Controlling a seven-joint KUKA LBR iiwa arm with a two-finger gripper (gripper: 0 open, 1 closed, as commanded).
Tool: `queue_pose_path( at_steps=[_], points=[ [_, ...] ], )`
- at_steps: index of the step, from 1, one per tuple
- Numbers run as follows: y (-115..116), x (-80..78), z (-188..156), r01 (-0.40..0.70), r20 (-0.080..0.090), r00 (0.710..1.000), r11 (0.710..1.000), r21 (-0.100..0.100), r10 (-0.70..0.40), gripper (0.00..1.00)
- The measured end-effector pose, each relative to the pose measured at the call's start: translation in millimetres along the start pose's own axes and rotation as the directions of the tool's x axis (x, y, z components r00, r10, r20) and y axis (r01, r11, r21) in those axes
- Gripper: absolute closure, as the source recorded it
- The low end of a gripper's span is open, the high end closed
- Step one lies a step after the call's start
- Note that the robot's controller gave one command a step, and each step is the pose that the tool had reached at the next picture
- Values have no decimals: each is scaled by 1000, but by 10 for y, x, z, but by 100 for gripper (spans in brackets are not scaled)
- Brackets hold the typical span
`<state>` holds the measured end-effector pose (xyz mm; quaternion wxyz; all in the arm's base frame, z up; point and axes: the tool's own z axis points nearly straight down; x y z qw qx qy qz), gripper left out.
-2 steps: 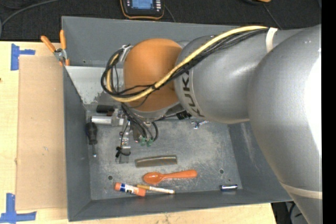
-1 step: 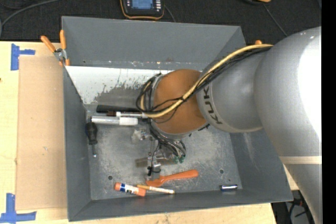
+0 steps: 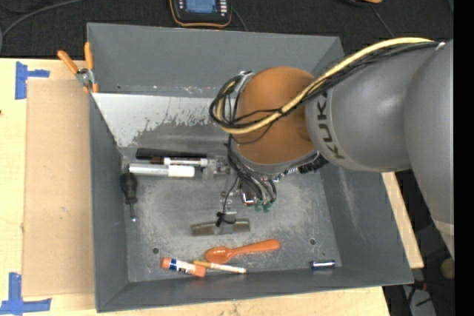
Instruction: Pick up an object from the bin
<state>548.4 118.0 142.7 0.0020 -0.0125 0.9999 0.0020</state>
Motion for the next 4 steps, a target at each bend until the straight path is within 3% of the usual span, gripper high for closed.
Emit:
queue_pose_path(
  at_steps=[1,2,3,4],
  points=[
    [-351,420,444,91,-25,996,996,3,-91,0],
    [-130,32,733,42,2,999,999,-2,-42,0],
    [-182,555,722,264,-14,964,965,-1,-264,100],
    [-182,554,720,263,-14,965,965,-2,-263,100]
  ],
)
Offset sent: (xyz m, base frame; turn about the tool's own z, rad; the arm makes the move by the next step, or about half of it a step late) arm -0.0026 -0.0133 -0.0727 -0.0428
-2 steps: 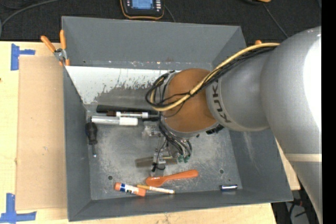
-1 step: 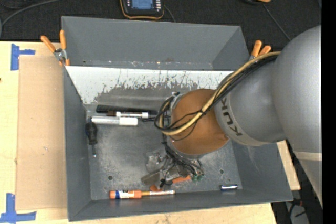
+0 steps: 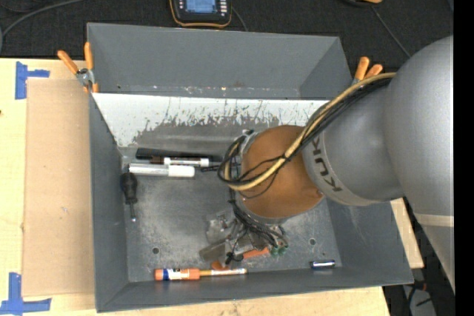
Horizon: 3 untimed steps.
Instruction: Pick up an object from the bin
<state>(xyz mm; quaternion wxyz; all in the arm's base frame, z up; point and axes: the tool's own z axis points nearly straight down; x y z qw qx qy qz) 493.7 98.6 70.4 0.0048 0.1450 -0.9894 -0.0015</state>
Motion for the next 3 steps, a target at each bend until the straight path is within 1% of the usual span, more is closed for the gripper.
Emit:
queue_pose_path(
  at_steps=[2,3],
  points=[
    [6,9,-199,-3,-1,1000,1000,0,3,100],
    [16,39,-505,-4,-13,1000,1000,-2,4,100]
  ],
)
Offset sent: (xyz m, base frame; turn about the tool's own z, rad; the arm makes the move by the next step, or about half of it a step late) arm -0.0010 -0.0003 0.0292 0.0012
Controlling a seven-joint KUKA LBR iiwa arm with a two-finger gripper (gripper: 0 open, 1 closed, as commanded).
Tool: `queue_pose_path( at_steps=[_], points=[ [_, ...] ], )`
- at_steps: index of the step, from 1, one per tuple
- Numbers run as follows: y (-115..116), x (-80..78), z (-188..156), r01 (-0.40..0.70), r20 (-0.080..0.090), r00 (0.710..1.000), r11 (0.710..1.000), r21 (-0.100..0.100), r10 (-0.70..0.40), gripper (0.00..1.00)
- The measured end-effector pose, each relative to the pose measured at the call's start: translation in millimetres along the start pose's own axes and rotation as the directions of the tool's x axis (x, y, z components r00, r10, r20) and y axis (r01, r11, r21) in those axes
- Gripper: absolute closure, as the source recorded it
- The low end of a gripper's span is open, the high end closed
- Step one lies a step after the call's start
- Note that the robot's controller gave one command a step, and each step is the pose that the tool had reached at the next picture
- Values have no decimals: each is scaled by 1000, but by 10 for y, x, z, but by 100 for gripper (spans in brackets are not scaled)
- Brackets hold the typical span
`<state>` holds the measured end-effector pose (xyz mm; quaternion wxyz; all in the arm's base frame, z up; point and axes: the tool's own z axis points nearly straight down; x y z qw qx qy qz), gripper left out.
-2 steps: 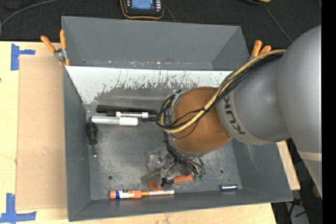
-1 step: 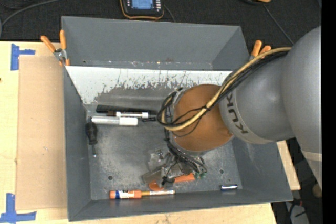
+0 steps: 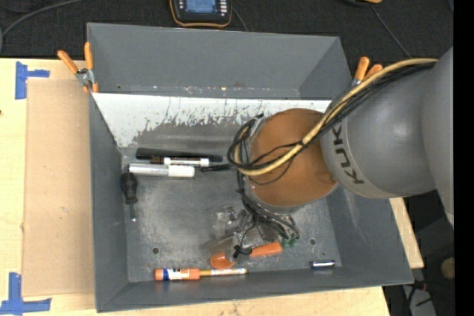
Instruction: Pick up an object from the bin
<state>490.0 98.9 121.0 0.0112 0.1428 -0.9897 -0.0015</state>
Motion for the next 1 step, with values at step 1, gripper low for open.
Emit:
queue_pose_path(
  at_steps=[1],
  points=[
    [0,-27,-361,0,13,1000,1000,2,0,100]
  ],
)
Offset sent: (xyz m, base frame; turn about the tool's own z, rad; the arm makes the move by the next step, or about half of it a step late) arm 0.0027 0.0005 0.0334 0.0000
